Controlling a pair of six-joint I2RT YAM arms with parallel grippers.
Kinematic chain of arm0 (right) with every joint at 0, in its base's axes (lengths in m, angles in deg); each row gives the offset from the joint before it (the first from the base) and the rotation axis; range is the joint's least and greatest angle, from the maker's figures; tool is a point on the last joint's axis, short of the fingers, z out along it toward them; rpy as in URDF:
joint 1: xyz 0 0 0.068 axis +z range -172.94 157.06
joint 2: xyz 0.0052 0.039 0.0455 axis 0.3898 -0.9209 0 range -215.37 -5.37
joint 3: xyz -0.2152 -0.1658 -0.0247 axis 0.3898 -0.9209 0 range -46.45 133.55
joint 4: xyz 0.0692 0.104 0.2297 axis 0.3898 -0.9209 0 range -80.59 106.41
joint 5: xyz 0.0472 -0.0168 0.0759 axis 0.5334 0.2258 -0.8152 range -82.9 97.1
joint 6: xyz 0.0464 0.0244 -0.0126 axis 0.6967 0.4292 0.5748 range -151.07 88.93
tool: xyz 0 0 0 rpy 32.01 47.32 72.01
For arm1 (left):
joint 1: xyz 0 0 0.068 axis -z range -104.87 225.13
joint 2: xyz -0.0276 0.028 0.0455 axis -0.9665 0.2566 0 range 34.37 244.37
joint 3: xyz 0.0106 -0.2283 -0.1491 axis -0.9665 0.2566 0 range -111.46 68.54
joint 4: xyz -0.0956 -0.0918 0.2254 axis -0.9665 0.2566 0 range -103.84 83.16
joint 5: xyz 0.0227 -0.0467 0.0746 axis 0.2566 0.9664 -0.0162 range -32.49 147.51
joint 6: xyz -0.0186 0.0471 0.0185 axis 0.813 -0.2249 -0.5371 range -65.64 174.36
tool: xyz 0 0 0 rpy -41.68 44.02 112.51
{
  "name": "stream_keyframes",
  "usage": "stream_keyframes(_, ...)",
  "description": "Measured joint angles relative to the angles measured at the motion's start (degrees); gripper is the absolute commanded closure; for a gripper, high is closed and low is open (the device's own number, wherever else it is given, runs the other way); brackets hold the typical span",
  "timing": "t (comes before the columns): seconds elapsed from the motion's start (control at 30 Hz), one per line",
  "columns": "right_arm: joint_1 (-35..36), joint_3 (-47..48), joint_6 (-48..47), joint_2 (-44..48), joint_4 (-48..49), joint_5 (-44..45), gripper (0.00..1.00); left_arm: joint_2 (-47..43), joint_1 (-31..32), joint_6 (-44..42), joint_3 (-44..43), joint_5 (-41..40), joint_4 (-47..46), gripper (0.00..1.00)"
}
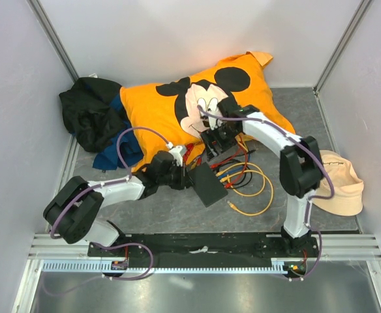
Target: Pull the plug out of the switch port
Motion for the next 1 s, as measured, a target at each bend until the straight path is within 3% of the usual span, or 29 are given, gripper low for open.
stream_keyframes(0.23,-2.7,-7.0,-3.0,12.4,1.1,0.4,0.27,-4.7,-8.7,-1.8,-2.2,0.3,6.8,0.95)
stream_keyframes(0.27,-2.3,-8.7,-3.0,12.7,1.4,0.3,0.27,-5.3,-9.9,-1.8,-2.2,0.2,7.2,0.74)
stream_keyframes(0.3,-1.8,-10.7,-3.0,12.7,1.6,0.2,0.28,-5.9,-10.5,-1.8,-2.1,0.3,7.3,0.63)
stream_keyframes(0.37,-0.6,-14.0,-2.7,12.3,1.6,-0.2,0.29,-7.2,-11.0,-2.1,-1.8,0.7,7.0,0.47)
stream_keyframes(0.4,0.1,-15.6,-2.4,12.2,1.5,-0.4,0.30,-7.9,-11.1,-2.1,-1.4,1.5,6.5,0.44)
stream_keyframes(0.5,1.6,-18.4,-1.9,12.2,1.4,-0.8,0.32,-9.0,-11.2,-2.3,0.5,3.6,3.9,0.42)
stream_keyframes(0.67,3.1,-21.1,-1.0,12.2,1.9,-1.5,0.33,-8.9,-11.2,-2.3,5.0,5.4,0.0,0.47)
stream_keyframes(1.0,9.9,-22.6,1.6,9.7,3.7,-4.6,0.33,-9.1,-13.2,-2.1,8.4,2.6,-0.5,0.47)
